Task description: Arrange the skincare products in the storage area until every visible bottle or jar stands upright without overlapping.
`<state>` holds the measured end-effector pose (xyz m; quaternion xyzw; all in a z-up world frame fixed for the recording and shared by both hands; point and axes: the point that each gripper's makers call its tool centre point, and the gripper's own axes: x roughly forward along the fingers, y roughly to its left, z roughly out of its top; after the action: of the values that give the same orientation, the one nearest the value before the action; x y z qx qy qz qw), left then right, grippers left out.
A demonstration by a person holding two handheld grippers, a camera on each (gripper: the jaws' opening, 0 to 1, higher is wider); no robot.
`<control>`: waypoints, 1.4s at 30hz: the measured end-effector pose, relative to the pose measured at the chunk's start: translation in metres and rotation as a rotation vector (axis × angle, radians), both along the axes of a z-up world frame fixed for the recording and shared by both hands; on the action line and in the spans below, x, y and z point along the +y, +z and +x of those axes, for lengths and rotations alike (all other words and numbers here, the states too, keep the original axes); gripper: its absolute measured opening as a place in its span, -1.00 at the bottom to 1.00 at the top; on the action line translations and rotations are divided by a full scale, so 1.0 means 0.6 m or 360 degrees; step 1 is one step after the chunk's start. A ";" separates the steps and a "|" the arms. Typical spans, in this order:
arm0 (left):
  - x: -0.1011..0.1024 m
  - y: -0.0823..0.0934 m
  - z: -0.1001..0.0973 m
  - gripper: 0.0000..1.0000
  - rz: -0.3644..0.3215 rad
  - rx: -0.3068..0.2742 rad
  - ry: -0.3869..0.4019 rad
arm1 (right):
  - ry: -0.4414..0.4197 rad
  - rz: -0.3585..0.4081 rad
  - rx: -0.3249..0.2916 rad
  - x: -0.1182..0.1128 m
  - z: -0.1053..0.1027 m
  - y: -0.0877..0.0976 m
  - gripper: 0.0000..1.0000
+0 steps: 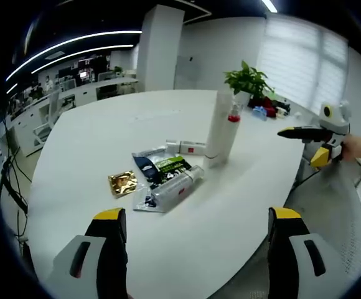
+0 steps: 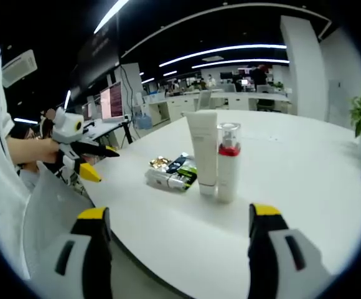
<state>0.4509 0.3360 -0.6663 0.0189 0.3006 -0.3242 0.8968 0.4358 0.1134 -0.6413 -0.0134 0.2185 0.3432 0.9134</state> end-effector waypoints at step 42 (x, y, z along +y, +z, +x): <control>0.009 -0.005 0.011 0.84 -0.0026 0.0032 0.0079 | 0.0004 -0.0354 -0.0033 -0.115 0.168 0.002 0.77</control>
<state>0.4575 0.3411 -0.6693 0.0009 0.3073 -0.3044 0.9016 0.5369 0.0442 -0.6400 -0.1187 0.2456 0.3178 0.9080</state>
